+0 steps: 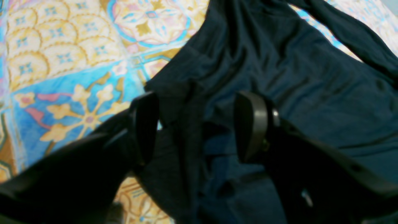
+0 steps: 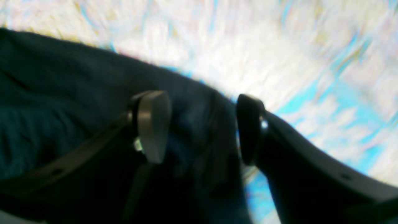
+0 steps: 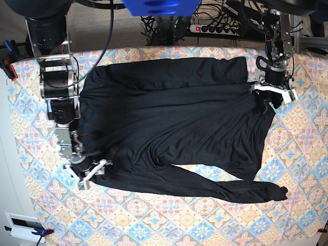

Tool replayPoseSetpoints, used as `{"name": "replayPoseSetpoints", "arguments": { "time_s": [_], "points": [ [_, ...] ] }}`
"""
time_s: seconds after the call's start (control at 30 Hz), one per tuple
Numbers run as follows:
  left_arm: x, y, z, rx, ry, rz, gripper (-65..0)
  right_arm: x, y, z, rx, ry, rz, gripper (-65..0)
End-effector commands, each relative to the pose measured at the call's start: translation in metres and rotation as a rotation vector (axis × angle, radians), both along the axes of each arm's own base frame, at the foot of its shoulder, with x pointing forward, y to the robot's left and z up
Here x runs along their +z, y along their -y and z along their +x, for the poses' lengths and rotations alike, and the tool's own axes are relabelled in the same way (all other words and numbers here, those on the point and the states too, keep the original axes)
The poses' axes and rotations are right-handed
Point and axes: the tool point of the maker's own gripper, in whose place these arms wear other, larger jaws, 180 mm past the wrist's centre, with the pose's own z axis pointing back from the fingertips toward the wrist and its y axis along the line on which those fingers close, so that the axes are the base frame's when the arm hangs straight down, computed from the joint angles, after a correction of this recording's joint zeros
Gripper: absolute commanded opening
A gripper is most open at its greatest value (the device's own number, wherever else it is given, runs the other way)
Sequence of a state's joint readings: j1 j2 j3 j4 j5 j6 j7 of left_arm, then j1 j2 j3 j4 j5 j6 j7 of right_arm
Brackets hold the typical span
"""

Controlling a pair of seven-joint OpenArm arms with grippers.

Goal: Layout the t-shirt on the table in an organized manner, then fold the t-shirt properly
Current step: 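Grasp the shirt edges with both grippers and pull them apart, then hold the collar corners with both grippers and pull them apart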

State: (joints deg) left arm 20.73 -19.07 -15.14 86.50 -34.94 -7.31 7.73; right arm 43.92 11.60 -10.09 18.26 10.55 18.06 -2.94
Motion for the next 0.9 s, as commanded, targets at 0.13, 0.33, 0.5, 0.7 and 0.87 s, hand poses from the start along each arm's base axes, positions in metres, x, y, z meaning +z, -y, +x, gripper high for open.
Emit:
{"name": "replayPoseSetpoints", "arguments": {
  "time_s": [0.13, 0.33, 0.5, 0.7, 0.87],
  "points": [
    [0.008, -0.003, -0.003, -0.004, 0.024, 0.009, -27.3, 0.033, -0.015, 0.022, 0.020, 0.104, 0.040, -31.2],
    [0.012, 0.003, -0.005, -0.009, 0.035, 0.001, -27.3, 0.062, -0.015, 0.035, 0.000, 0.183, 0.086, -31.2],
    [0.018, 0.015, -0.007, -0.016, 0.053, -0.013, -27.3, 0.122, 0.107, 0.036, -0.304, 0.226, 0.247, -31.3],
    [0.018, 0.014, -0.006, -0.017, 0.053, -0.009, -27.4, 0.094, 0.231, -0.062, -0.584, 0.078, 0.275, -31.3],
    [0.015, 0.012, 0.003, -0.017, 0.041, -0.015, -27.4, 0.072, 0.252, -0.144, -0.589, -0.009, 0.133, -31.3]
  ]
}}
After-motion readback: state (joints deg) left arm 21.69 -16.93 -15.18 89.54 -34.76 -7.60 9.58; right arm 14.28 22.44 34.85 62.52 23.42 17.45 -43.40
